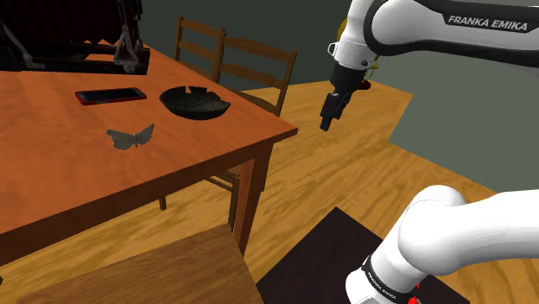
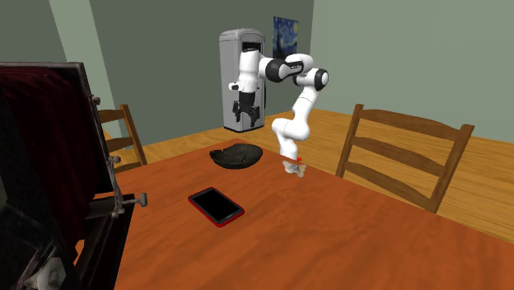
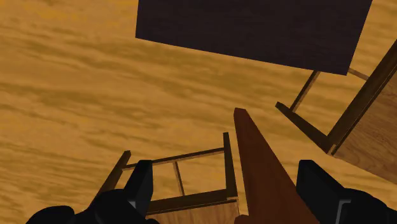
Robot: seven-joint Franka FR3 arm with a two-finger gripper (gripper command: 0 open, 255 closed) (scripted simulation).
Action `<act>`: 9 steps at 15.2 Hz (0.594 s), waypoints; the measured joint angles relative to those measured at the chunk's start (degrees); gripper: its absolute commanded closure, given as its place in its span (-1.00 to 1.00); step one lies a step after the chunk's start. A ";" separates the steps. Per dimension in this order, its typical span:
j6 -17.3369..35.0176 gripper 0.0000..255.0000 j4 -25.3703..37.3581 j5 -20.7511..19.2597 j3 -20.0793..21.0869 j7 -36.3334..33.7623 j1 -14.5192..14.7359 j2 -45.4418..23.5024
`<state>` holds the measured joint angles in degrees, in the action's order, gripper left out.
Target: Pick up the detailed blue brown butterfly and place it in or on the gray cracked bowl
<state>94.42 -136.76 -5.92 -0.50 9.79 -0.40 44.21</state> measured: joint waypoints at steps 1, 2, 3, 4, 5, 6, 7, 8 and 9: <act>0.00 -1.00 0.00 0.00 0.00 0.00 0.00 0.00; 0.56 -1.00 0.31 0.14 0.22 0.29 0.41 -0.69; 1.25 -1.00 1.14 0.33 0.50 0.81 1.00 -1.91; 2.82 -1.00 1.61 0.46 0.74 1.45 1.66 -3.66; 3.87 -1.00 2.68 0.71 1.15 2.05 2.41 -5.40; 4.46 -1.00 3.48 0.80 1.34 2.99 3.07 -6.37; 5.18 -1.00 4.48 0.95 1.63 3.85 3.77 -7.65; 5.97 -1.00 4.99 1.31 2.38 4.18 4.66 -8.58; 6.98 -1.00 5.50 1.44 2.69 5.02 5.35 -9.70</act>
<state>101.40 -131.26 -4.48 2.18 14.81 4.96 34.51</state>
